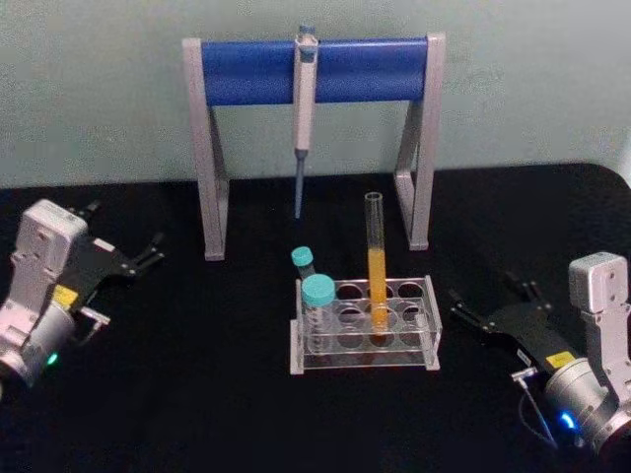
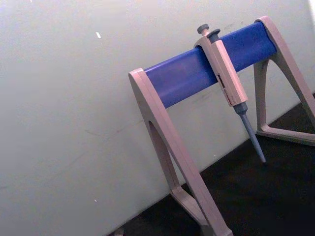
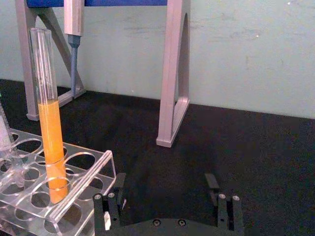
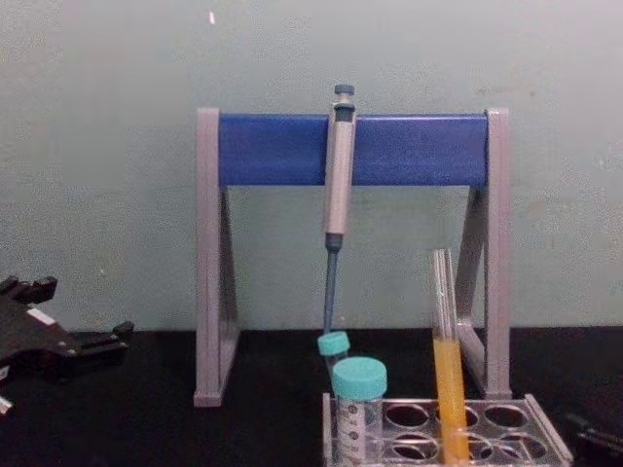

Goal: Pick up the test tube from the test tube rack, shake it, then place it back into the test tube rack.

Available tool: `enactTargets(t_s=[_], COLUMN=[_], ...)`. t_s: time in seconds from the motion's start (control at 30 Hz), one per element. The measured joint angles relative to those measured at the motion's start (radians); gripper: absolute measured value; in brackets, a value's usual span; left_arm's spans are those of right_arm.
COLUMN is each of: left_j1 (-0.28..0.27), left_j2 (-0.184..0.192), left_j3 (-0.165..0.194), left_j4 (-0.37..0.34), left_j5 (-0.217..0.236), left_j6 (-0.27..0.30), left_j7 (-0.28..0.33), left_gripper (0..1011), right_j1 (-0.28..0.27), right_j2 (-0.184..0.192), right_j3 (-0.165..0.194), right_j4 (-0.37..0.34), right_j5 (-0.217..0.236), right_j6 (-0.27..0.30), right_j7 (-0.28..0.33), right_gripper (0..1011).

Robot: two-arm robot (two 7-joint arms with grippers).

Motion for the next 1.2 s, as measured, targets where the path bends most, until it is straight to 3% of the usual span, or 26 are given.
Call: enactTargets(t_s=[1.2], left_j1=[0.000], left_j2=[0.000], left_j3=[0.000], left_j4=[0.000], left_j5=[0.000], left_j6=[0.000], left_j7=[0.000], left_gripper=[1001], right_j1=[0.000], right_j2=[0.000], right_j3=[0.000], right_j4=[0.000], right_j5=[0.000], right_j6=[0.000], right_j7=[0.000], right_gripper=[1000])
